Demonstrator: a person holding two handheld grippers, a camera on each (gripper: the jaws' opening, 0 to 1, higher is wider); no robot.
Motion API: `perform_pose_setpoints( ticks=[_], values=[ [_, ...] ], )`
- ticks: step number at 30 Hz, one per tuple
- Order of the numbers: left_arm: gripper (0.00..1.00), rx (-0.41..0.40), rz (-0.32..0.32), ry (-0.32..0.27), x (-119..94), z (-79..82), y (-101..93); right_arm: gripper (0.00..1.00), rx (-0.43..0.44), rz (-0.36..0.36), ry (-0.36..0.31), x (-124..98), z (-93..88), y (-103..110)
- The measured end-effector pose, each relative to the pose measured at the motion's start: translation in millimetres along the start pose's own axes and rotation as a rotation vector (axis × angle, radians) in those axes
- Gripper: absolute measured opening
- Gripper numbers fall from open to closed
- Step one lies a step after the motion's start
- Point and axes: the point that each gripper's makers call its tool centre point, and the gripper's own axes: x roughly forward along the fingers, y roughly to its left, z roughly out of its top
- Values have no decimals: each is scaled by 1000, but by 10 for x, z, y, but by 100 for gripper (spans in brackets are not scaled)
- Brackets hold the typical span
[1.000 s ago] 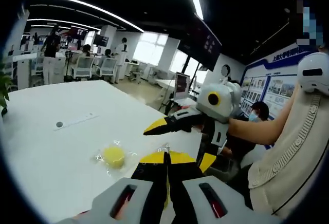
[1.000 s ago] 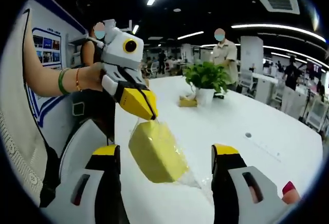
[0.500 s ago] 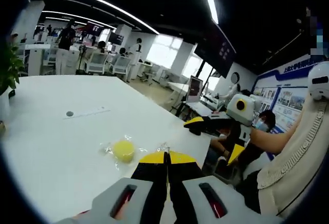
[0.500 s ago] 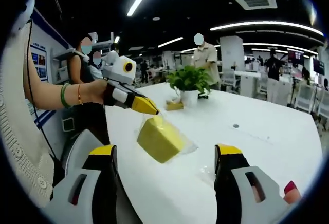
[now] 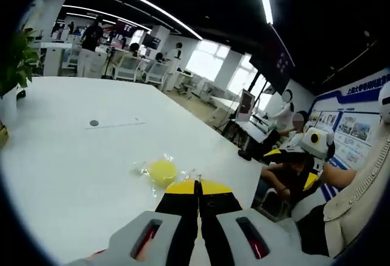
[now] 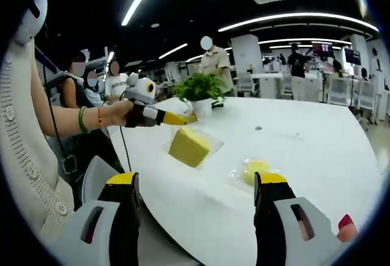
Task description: Compare the silicone blocks by pressing each to a similar depth, holding the contact briefly, and releasing to observe deformation and rebound differences across the visible hardness samples.
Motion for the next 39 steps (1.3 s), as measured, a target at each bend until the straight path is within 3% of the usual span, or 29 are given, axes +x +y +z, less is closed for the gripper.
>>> perform_pose_setpoints(
  ticks=[8,17,19,22,31,39],
  values=[
    [0,-46,22,16,127,-93,354,71,68,-94,34,-170,-172,-115],
    [0,-101,30,54,222,-247,704,71,91,-170,55,-269,-180,-219],
    [0,-151,10,17,226,-190,734,70,85,-181,60,-279,-172,-235],
    [0,-157,12,8,221,-155,857,69,77,-191,59,-285,-119,-244],
    [0,-124,131,-13,201,-37,1381,69,80,-219,98,-284,-148,-269],
    [0,-93,222,35,272,-160,1962,69,99,-243,129,-310,-231,-290]
  ],
)
